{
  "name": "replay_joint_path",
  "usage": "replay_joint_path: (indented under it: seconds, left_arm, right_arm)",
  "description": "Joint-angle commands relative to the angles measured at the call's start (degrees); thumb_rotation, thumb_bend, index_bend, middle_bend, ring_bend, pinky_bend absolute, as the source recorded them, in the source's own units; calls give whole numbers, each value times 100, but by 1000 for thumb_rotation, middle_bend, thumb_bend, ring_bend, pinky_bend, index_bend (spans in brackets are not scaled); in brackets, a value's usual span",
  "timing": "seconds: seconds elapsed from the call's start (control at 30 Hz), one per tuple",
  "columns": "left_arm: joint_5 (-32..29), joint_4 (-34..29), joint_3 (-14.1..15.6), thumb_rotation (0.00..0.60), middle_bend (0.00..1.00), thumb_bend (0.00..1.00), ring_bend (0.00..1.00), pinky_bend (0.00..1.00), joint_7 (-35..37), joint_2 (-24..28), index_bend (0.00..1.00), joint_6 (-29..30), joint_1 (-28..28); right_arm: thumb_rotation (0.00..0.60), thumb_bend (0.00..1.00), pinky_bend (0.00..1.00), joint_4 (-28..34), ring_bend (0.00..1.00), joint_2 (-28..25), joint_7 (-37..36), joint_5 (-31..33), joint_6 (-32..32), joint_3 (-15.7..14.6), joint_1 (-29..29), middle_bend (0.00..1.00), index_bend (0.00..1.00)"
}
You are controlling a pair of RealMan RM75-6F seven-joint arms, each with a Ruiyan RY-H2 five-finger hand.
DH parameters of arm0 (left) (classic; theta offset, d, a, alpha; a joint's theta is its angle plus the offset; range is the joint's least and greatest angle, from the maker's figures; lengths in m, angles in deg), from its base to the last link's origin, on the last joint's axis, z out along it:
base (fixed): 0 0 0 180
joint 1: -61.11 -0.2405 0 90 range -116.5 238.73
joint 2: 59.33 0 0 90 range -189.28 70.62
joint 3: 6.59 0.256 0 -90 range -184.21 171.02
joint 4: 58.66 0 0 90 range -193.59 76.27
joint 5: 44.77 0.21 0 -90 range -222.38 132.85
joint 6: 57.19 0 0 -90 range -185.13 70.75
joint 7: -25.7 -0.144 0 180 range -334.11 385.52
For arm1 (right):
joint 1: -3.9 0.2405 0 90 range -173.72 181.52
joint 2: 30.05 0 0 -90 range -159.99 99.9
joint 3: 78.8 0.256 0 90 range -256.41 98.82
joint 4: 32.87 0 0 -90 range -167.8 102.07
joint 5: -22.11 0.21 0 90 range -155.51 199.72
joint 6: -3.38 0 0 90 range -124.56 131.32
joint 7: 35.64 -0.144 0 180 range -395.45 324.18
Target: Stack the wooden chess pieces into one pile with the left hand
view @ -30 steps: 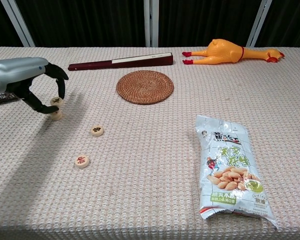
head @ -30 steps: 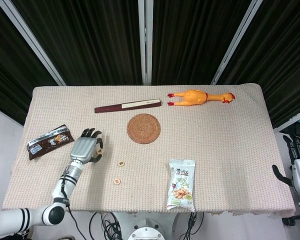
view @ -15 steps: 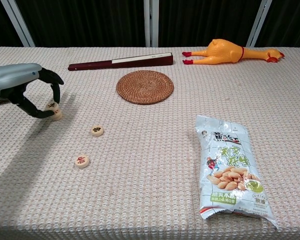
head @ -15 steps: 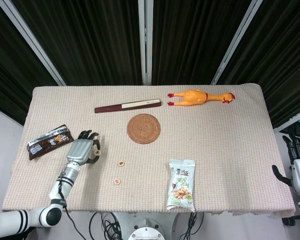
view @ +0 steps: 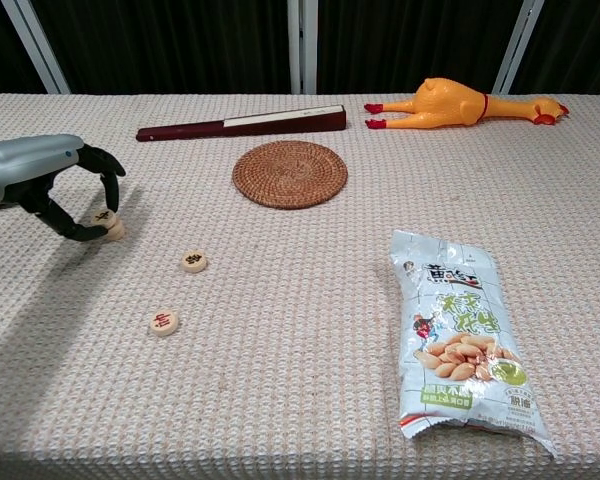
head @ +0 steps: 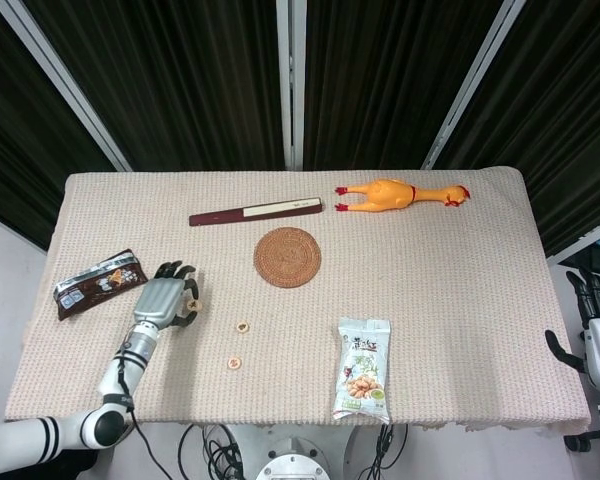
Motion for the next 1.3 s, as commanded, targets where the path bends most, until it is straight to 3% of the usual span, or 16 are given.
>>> replay_joint_path:
  seconds: [0.03,0.9,1.3]
  left_arm:
    - [32,44,-8,600,137,294,0,0,46,-25,479,-14,-1]
    - [115,-1,-5,600,136,293,0,0,99,10,415,-71,-6]
    - [57,-361,40,600,131,291,0,0,-328,84,392,204,-7]
  right_arm:
    - [600,246,0,2,0,1,8,12,4,6,2,0,0]
    - [600,246,0,5,0,19,47,80,-9,42,-2,0,0]
    - [600,246,0,16,0,-4,-10,43,-44,34,-23,0,0]
